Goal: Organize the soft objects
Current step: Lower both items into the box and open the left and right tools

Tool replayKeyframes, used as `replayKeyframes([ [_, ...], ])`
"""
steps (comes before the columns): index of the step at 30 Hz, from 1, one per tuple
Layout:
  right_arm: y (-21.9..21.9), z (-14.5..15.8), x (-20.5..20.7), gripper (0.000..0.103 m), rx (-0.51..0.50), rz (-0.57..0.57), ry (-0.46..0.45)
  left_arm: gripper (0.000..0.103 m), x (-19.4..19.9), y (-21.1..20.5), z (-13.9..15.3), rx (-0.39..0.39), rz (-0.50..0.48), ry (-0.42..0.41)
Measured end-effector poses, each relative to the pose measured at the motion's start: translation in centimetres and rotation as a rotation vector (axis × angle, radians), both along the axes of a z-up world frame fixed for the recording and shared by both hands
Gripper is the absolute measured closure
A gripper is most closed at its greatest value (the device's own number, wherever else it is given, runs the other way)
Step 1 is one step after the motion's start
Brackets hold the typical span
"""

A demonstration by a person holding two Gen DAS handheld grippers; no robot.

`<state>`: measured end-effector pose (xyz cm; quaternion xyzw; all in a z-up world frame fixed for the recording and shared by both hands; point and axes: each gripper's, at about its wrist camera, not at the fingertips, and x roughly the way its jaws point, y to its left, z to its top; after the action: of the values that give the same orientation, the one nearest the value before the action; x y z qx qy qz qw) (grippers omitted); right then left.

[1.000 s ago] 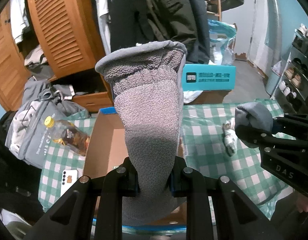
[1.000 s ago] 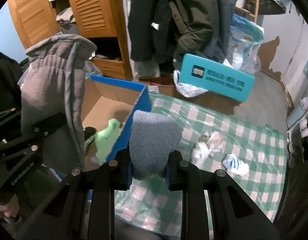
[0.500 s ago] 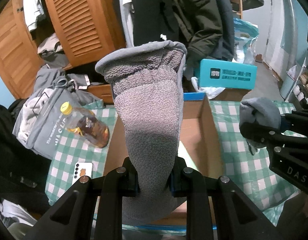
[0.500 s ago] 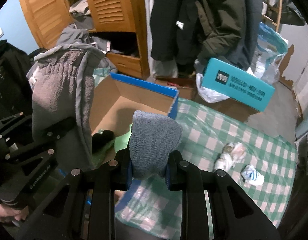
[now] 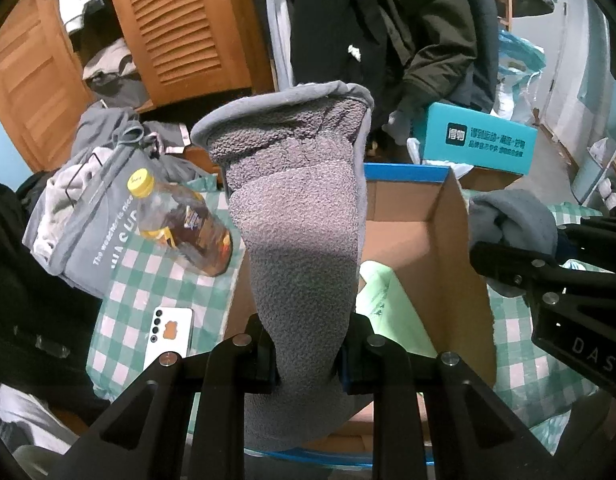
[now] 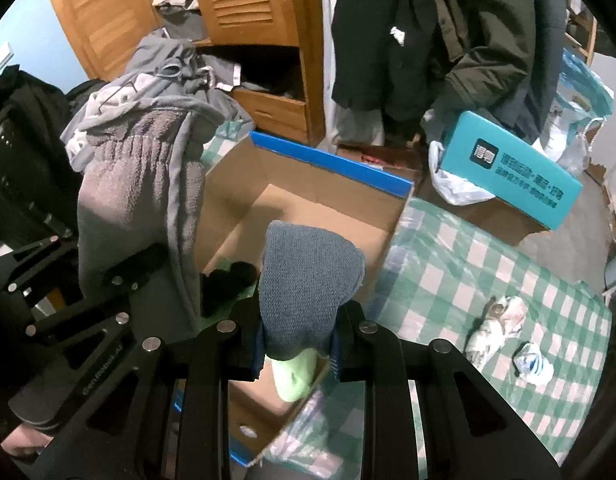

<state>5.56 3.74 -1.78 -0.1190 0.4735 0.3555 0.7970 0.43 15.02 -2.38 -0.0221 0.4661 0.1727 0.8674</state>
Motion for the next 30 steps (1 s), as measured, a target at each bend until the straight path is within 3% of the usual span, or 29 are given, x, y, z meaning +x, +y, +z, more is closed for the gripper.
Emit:
replayKeyframes([
  [6, 0.8, -0.6, 0.1, 0.078, -0.003, 0.014, 0.016, 0.075, 0.2, 0.4, -0.5, -0.004, 0.011, 0.015],
  [12, 0.5, -0.5, 0.5, 0.067, 0.013, 0.004, 0.03, 0.058, 0.2, 0.1, -0.3, 0.002, -0.005, 0.01],
  [14, 0.3, -0.5, 0.5, 0.064, 0.013, 0.001, 0.027, 0.044, 0.1, -0.1, -0.1, 0.017, -0.004, 0.002],
  [16, 0.1, -0.3, 0.5, 0.059, 0.016, -0.005, 0.026, 0.039, 0.1, -0.1, 0.1, 0.031, 0.0, -0.006],
  [20, -0.5, 0.0, 0.6, 0.049, 0.028, -0.017, 0.02, 0.039, 0.0, -0.1, 0.3, 0.032, 0.003, -0.009],
  [30, -1.7, 0.2, 0.7, 0.046, 0.021, -0.039, 0.011, 0.037, 0.1, -0.9, 0.5, 0.048, -0.014, -0.006],
])
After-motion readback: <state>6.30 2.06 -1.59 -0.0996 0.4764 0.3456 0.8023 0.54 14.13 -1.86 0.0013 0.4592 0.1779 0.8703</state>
